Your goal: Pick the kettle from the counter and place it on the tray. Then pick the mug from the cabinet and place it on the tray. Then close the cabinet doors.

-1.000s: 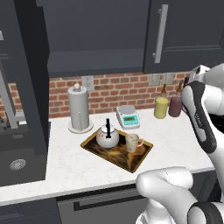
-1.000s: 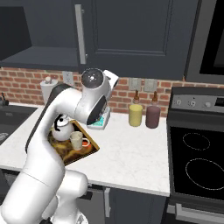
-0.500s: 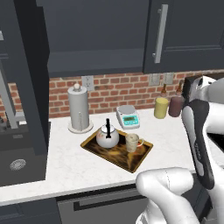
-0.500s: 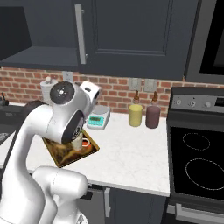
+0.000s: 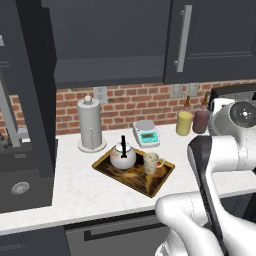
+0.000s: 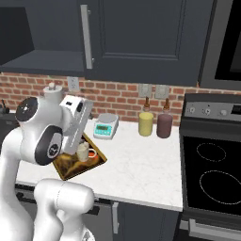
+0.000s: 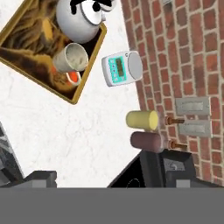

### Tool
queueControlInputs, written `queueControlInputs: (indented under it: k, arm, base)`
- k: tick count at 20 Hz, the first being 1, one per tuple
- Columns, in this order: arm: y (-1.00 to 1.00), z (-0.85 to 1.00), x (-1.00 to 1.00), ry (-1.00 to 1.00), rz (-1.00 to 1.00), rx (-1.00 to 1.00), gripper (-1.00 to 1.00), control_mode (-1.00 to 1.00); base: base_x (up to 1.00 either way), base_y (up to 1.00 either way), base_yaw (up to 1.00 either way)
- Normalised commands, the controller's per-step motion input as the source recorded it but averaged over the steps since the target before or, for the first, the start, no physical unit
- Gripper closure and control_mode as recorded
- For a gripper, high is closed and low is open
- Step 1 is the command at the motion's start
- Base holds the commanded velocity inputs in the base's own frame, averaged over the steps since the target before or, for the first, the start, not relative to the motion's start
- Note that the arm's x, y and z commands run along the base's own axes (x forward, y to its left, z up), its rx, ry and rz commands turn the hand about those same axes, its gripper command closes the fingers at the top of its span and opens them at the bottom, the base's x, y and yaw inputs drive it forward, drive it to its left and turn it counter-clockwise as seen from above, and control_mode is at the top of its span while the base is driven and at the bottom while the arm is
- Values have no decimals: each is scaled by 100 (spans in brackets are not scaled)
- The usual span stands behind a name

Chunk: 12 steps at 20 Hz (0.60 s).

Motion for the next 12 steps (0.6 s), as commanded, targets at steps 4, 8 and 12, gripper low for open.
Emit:
queueControlInputs:
  k: [4,8,12]
  arm:
    - [18,33,-48,-22,-23,-46,-100,-100]
    - [23,33,-36,-11,-33,-50,-100,-100]
    - [30,10,-26,-1,-34,-53,-100,-100]
  base:
    - [0,0,0]
    - [0,0,0]
    - [0,0,0]
